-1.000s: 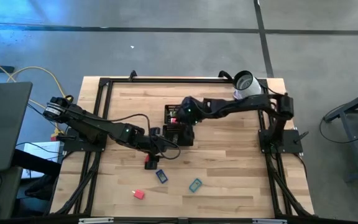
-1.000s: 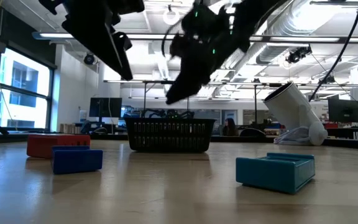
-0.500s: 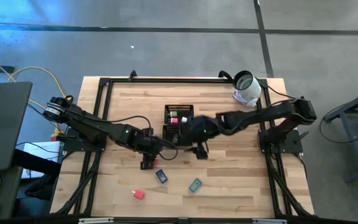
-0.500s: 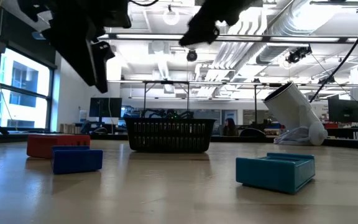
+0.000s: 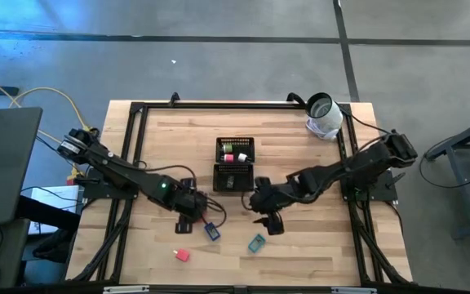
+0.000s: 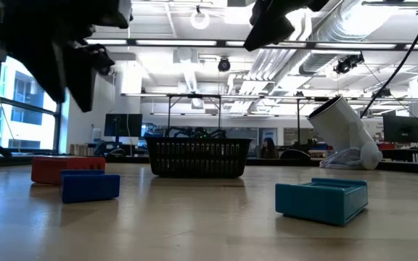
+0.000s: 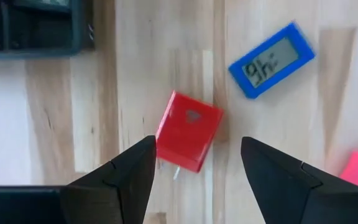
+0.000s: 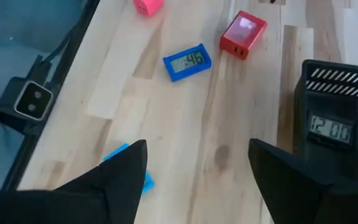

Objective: Pick & Place Office items
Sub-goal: Put the red charger adapter into the top black bin

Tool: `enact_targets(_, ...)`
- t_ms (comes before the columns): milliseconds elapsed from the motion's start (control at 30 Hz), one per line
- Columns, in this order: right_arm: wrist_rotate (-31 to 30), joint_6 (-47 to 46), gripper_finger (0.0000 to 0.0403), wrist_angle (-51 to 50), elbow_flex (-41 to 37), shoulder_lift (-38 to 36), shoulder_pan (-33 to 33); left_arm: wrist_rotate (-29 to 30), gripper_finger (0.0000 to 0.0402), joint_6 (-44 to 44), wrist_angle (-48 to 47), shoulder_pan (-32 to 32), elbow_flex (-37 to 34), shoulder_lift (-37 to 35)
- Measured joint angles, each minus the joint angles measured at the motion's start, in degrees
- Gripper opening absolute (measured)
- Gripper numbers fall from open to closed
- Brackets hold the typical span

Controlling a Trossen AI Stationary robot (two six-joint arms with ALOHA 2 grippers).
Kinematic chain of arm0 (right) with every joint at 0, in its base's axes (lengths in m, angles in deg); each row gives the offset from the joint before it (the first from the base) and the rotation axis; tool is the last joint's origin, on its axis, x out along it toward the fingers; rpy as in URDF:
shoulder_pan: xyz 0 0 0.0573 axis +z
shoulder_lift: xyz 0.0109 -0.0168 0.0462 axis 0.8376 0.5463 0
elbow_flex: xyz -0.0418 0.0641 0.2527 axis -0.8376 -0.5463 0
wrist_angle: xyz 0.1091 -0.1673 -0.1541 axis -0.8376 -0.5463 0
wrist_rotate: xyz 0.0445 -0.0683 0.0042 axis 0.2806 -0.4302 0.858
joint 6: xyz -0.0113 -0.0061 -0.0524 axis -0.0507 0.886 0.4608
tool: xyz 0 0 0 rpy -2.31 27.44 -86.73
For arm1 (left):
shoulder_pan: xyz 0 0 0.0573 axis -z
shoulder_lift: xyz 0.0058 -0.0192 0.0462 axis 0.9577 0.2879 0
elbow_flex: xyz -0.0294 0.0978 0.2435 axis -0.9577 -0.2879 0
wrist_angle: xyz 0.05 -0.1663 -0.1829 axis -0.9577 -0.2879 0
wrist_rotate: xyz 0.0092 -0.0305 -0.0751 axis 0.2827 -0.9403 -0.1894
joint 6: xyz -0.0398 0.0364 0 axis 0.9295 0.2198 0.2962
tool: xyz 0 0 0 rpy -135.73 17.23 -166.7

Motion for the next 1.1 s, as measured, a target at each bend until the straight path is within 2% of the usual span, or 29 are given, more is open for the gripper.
enact_targets(500,-1.5,-2.36,0.0267,0.04,-0.02,0.02,1.62,0.06,0.0226,-6.13,-2.28,0.24,-0.02,8.29)
enact_targets(733,-1.5,-2.74,0.0267,-0.17,-0.02,0.04,1.6,0.21,0.0226,-8.45,-2.0,-1.39,-0.02,8.32)
enact_targets(900,-1.49,-2.77,0.0267,-0.37,-0.02,0.04,1.6,-3.78,0.0226,-8.5,0.53,-1.99,-0.02,8.32)
enact_targets(1100,-1.5,-2.77,0.0267,-0.43,-0.02,0.07,1.6,-4.61,0.0226,-8.07,1.66,-1.23,-0.02,8.32)
